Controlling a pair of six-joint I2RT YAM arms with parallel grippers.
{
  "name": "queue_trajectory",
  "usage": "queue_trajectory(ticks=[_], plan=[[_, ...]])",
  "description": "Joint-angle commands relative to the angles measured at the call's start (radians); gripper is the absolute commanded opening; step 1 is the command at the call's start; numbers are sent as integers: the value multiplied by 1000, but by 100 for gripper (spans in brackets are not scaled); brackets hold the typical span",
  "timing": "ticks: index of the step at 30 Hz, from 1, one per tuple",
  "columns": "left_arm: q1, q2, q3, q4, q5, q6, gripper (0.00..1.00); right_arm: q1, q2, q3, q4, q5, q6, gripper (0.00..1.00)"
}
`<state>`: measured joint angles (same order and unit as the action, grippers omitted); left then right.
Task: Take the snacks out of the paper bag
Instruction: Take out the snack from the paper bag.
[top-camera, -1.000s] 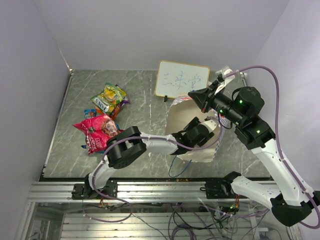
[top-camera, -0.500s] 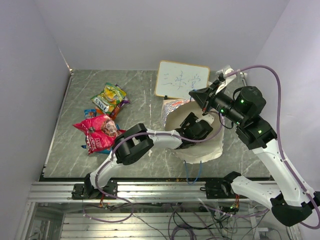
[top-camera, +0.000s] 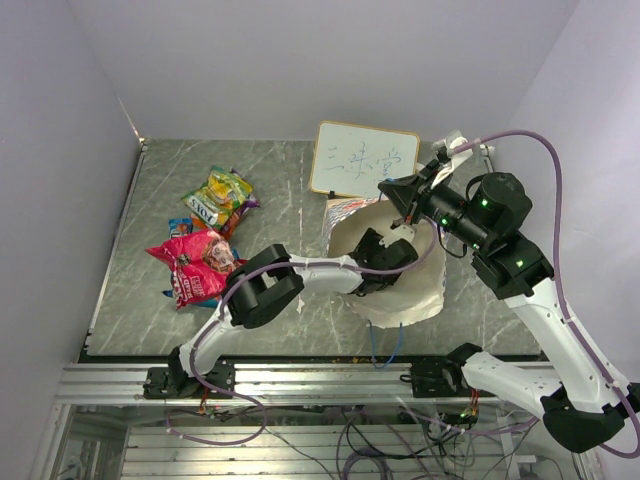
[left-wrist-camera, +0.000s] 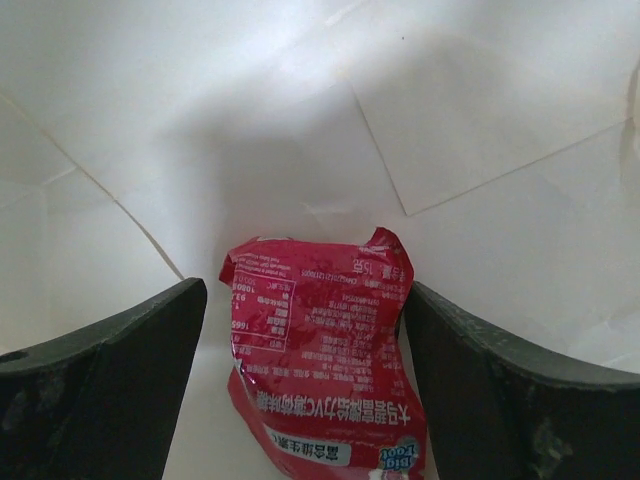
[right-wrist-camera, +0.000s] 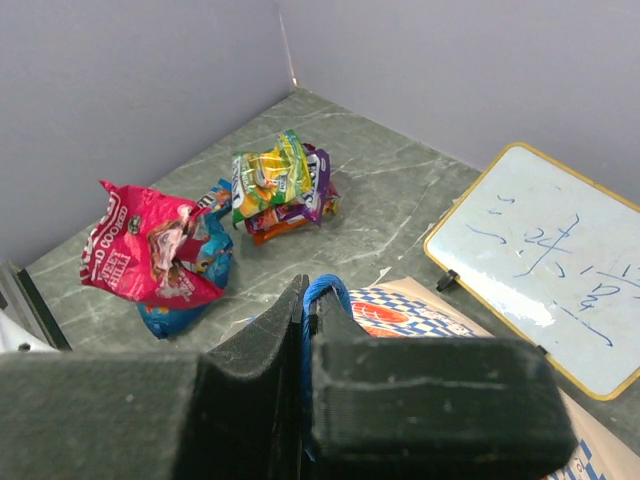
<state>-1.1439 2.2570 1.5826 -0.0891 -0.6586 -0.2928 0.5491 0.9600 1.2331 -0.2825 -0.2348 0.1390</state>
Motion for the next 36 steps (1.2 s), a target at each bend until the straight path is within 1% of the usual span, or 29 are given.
queue_trajectory(ticks=[1,3,4,6,9,11,17,20,26,31,36], plan=[[28,23,32,-100,132,-65,87,2,-14,6,19,12,-6,0],[33,16,25,-94,151,-58,82,2,-14,5,20,13,-6,0],[35,13,24,-93,159,-54,77,2,-15,6,20,14,-6,0],[36,12,31,-110,165,-54,72,2,-16,4,23,16,-6,0],[36,1,32,-126,179,-51,60,2,-18,3,26,20,-8,0],[35,-15,29,-135,187,-45,54,2,-20,4,24,24,-11,0],[35,-96,8,-151,195,-8,43,2,-20,-1,27,44,-20,0],[35,-148,2,-150,232,15,40,1,-14,2,25,59,-26,0],[35,-236,-27,-142,343,48,27,2,-11,2,27,114,-24,0],[35,-309,-49,-150,443,49,13,2,-9,6,18,165,-28,0],[35,-406,-55,-189,554,72,8,2,-1,5,23,230,-31,0]])
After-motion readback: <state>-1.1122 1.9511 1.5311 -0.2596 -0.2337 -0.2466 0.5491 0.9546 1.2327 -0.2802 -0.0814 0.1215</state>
